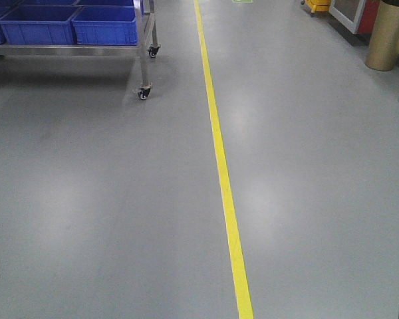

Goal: Move and align brake pads A on conveyor
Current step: 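Turn and drive up to the steel table with two pads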

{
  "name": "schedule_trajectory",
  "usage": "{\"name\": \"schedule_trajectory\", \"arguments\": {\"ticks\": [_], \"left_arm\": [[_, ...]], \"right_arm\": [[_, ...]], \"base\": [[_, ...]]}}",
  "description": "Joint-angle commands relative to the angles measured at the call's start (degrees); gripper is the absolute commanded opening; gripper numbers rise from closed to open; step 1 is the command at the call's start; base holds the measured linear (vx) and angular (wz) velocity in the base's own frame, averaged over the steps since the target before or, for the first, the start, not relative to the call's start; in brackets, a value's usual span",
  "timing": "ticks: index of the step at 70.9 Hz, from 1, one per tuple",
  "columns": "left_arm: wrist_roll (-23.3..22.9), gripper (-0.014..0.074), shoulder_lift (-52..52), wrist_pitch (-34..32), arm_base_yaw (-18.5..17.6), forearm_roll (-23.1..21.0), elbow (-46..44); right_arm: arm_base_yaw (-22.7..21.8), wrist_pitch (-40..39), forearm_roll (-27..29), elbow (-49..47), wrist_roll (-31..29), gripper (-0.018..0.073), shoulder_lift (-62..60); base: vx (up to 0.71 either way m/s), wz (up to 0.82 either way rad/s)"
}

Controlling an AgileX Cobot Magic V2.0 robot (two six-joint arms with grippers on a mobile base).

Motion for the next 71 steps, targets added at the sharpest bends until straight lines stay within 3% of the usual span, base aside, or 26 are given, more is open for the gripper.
{"name": "schedule_trajectory", "arguments": {"ticks": [1,37,71], "left_arm": [[0.0,-0.0006,-0.1,-4.2,-0.3,-0.1,-1.5],[0.0,-0.0006,-0.1,-4.2,-0.3,-0.1,-1.5],[0.0,-0.0006,-0.1,-4.2,-0.3,-0.1,-1.5]], "right_arm": [[-0.3,-3.6,-0.6,-1.5,-0.3,-0.0009,0.2],[-0.3,-3.7,-0.6,-1.5,-0.3,-0.0009,0.2],[-0.3,-3.7,-0.6,-1.5,-0.3,-0.0009,0.2]], "base": [[0.51,0.02],[0.40,0.01],[0.18,0.10]]}}
